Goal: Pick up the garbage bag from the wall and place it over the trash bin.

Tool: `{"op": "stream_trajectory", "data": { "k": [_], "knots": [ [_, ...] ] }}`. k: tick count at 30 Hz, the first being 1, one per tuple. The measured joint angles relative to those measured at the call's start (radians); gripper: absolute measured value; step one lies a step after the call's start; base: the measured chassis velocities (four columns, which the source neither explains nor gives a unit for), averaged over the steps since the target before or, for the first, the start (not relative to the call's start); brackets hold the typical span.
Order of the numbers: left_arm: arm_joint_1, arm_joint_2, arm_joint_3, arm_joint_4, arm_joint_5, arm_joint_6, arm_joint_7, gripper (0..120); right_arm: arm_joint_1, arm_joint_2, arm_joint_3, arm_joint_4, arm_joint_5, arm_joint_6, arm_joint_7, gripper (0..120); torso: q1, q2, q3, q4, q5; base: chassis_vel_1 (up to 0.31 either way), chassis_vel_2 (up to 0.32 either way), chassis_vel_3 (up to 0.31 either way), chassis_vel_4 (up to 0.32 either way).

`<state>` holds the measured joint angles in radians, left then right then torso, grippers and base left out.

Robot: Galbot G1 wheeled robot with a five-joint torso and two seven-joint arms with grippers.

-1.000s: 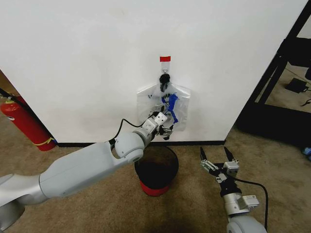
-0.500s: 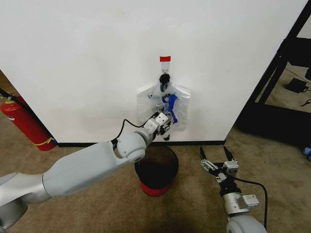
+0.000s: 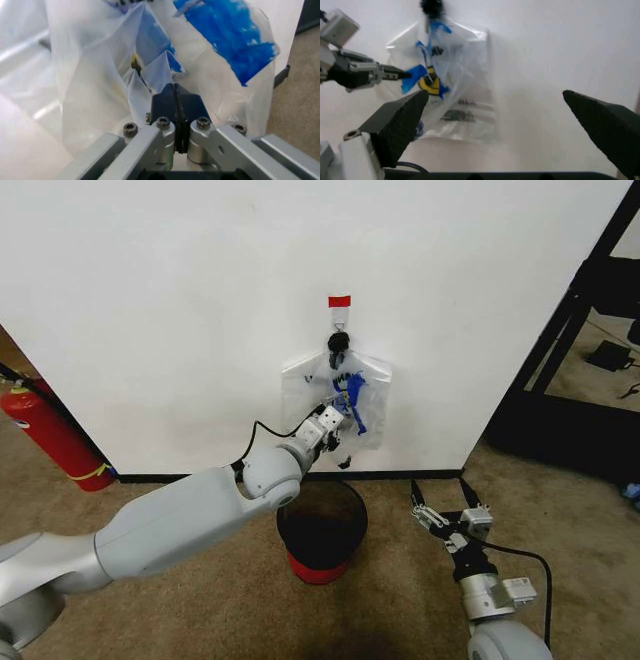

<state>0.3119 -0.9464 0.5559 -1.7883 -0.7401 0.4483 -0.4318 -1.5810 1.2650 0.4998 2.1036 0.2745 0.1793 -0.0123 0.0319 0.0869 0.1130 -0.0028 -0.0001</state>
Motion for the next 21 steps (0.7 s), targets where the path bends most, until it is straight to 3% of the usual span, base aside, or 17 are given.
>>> {"op": "stream_trajectory", "data": {
  "k": [3,10,14,17,21],
  "knots": [
    [0.024,-0.011,-0.025,-0.005,0.0,-0.008,-0.004,0,0.021,-0.055,-0.002,0.005,0.003,-0.012,0.0,100,0.0,0.0,0.0,-0.0003,0.0,0.0,0.0,0.0,0.0],
    [0.044,-0.056,-0.048,-0.002,0.001,-0.031,-0.02,0,0.193,-0.285,-0.023,-0.023,0.068,-0.095,-0.009,100,0.0,0.0,0.0,0.0002,0.0003,0.0,0.0,0.0,0.0],
    [0.034,-0.073,-0.044,0.003,0.001,-0.04,-0.021,0,0.275,-0.362,-0.052,-0.071,0.046,-0.095,-0.013,100,0.0,0.0,0.0,-0.0013,0.0003,0.0,0.0,0.0,0.0],
    [0.036,-0.073,-0.047,0.003,0.0,-0.043,-0.024,0,0.406,-0.418,-0.137,-0.138,0.018,-0.091,-0.019,100,0.0,0.0,0.0,0.0,-0.0001,0.0,0.0,0.0,0.0],
    [0.045,-0.072,-0.059,0.004,-0.001,-0.044,-0.028,0,0.509,-0.437,-0.227,-0.199,0.01,-0.094,-0.022,100,0.0,0.0,0.0,0.0005,0.0001,0.0,0.0,0.0,0.0]
  ]
}}
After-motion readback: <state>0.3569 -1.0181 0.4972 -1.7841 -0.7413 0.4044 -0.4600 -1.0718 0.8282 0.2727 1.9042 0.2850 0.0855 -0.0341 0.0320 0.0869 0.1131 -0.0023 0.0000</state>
